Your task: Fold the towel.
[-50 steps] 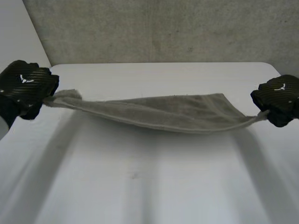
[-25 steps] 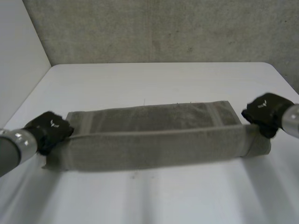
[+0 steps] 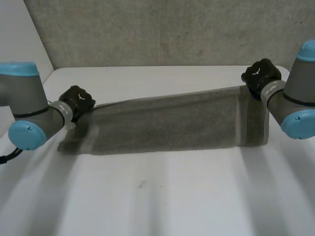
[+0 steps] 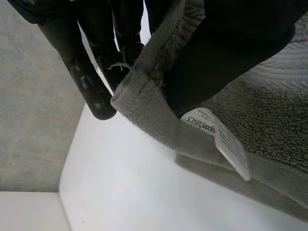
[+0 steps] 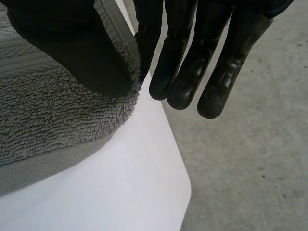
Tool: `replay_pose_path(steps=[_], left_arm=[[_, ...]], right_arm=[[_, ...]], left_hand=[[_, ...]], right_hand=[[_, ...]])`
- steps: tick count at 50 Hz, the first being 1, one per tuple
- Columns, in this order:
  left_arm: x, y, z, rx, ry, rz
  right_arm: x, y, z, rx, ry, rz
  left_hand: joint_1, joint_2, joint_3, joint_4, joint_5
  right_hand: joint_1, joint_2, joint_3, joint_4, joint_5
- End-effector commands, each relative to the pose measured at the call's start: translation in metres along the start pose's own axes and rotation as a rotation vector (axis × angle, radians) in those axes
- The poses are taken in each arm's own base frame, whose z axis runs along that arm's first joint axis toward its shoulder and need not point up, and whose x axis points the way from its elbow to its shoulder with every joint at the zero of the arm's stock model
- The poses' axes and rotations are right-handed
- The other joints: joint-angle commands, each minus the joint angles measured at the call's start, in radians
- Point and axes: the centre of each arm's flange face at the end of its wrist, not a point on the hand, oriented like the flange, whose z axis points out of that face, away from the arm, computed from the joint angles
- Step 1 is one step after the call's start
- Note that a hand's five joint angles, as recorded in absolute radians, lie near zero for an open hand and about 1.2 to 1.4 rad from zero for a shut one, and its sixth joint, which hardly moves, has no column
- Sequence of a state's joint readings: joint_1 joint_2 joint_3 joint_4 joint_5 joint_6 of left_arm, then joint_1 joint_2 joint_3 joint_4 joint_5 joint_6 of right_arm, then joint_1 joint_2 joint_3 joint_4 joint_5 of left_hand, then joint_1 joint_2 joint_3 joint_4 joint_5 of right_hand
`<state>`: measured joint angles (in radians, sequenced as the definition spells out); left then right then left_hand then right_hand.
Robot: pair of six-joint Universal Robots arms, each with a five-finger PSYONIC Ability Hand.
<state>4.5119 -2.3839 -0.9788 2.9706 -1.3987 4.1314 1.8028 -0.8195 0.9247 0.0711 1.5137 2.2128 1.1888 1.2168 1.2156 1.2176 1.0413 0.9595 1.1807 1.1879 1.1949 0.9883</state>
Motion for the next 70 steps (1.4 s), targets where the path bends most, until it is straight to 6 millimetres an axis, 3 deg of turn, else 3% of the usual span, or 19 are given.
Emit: replay_pose_path(steps=[1, 22, 24, 25, 26, 27, 29, 30, 31, 35, 38, 42, 46, 48, 50, 56, 61, 64, 70], left_arm=[[0.005, 0.006, 0.014, 0.016, -0.025, 0.004], [0.016, 0.018, 0.037, 0.043, -0.054, 0.013], [0.017, 0.019, 0.038, 0.044, -0.052, 0.013], [0.017, 0.019, 0.039, 0.045, -0.054, 0.012], [0.016, 0.019, 0.04, 0.046, -0.058, 0.014], [0.016, 0.019, 0.04, 0.046, -0.058, 0.014], [0.01, 0.015, 0.04, 0.062, -0.089, 0.021], [0.01, 0.015, 0.04, 0.062, -0.089, 0.021], [0.006, 0.011, 0.04, 0.077, -0.109, 0.025], [-0.011, -0.006, 0.032, 0.119, -0.165, 0.024], [-0.032, -0.024, 0.017, 0.168, -0.216, -0.034], [-0.054, -0.044, -0.013, 0.236, -0.243, -0.233], [-0.055, -0.048, -0.034, 0.251, -0.225, -0.362], [-0.053, -0.049, -0.043, 0.25, -0.21, -0.414], [-0.044, -0.046, -0.059, 0.233, -0.177, -0.482], [-0.026, -0.038, -0.074, 0.194, -0.14, -0.505], [-0.003, -0.027, -0.084, 0.177, -0.115, -0.507], [0.003, -0.025, -0.086, 0.182, -0.116, -0.506], [0.011, -0.025, -0.089, 0.19, -0.106, -0.502]], right_arm=[[-0.016, 0.013, 0.011, -0.002, -0.004, 0.0], [-0.052, 0.032, 0.032, 0.009, -0.02, 0.001], [-0.052, 0.033, 0.034, 0.015, -0.012, -0.002], [-0.053, 0.033, 0.036, 0.021, -0.003, -0.002], [-0.053, 0.033, 0.037, 0.03, 0.006, -0.003], [-0.053, 0.033, 0.037, 0.03, 0.006, -0.003], [-0.048, 0.03, 0.039, 0.048, 0.038, 0.0], [-0.048, 0.03, 0.039, 0.049, 0.038, 0.0], [-0.044, 0.026, 0.04, 0.065, 0.06, 0.003], [-0.028, 0.009, 0.037, 0.112, 0.109, 0.016], [-0.005, -0.01, 0.025, 0.16, 0.144, 0.081], [0.022, -0.028, -0.001, 0.21, 0.142, 0.24], [0.023, -0.035, -0.023, 0.232, 0.068, 0.301], [0.018, -0.032, -0.032, 0.215, 0.016, 0.319], [0.014, -0.012, -0.046, 0.117, -0.063, 0.35], [-0.007, 0.024, -0.064, -0.071, -0.2, 0.409], [-0.016, 0.048, -0.061, -0.118, -0.209, 0.429], [-0.025, 0.062, -0.054, -0.111, -0.215, 0.436], [-0.036, 0.079, -0.046, -0.111, -0.234, 0.44]], left_hand=[[0.207, 0.18, 0.181, 0.179, 0.18], [0.207, 0.18, 0.181, 0.179, 0.18], [0.055, 0.027, 0.028, 0.026, 0.028], [-0.206, -0.234, -0.233, -0.235, -0.233], [-0.471, -0.499, -0.497, -0.499, -0.498], [-0.473, -0.501, -0.5, -0.502, -0.5], [-0.841, -0.869, -0.868, -0.87, -0.868], [-0.843, -0.871, -0.87, -0.872, -0.87], [-0.945, -0.973, -0.972, -0.974, -0.972], [-0.943, -0.971, -0.97, -0.972, -0.97], [-0.943, -0.971, -0.97, -0.972, -0.97], [-0.934, -0.962, -0.961, -0.963, -0.961], [-0.931, -0.959, -0.958, -0.96, -0.958], [-0.931, -0.959, -0.958, -0.96, -0.958], [-0.934, -0.962, -0.961, -0.963, -0.961], [-0.934, -0.962, -0.961, -0.963, -0.961], [-0.934, -0.962, -0.961, -0.963, -0.961], [-0.934, -0.962, -0.961, -0.963, -0.961], [-0.934, -0.962, -0.961, -0.963, -0.961]], right_hand=[[0.437, 0.216, 0.208, 0.201, 0.233], [0.437, 0.216, 0.208, 0.201, 0.233], [0.437, 0.216, 0.208, 0.201, 0.233], [0.437, 0.216, 0.208, 0.201, 0.233], [0.246, 0.025, 0.018, 0.011, 0.043], [0.244, 0.023, 0.016, 0.009, 0.041], [-0.583, -0.804, -0.811, -0.818, -0.786], [-0.587, -0.808, -0.815, -0.822, -0.79], [-0.785, -1.006, -1.013, -1.02, -0.988], [-0.785, -1.006, -1.013, -1.02, -0.988], [-0.785, -1.006, -1.013, -1.02, -0.988], [-0.785, -1.006, -1.013, -1.02, -0.988], [-0.785, -1.006, -1.013, -1.02, -0.988], [-0.785, -1.006, -1.013, -1.02, -0.988], [-0.785, -1.006, -1.013, -1.02, -0.988], [-0.778, -0.999, -1.006, -1.013, -0.981], [-0.617, -0.838, -0.845, -0.852, -0.82], [-0.438, -0.659, -0.666, -0.673, -0.641], [-0.326, -0.547, -0.554, -0.561, -0.529]])
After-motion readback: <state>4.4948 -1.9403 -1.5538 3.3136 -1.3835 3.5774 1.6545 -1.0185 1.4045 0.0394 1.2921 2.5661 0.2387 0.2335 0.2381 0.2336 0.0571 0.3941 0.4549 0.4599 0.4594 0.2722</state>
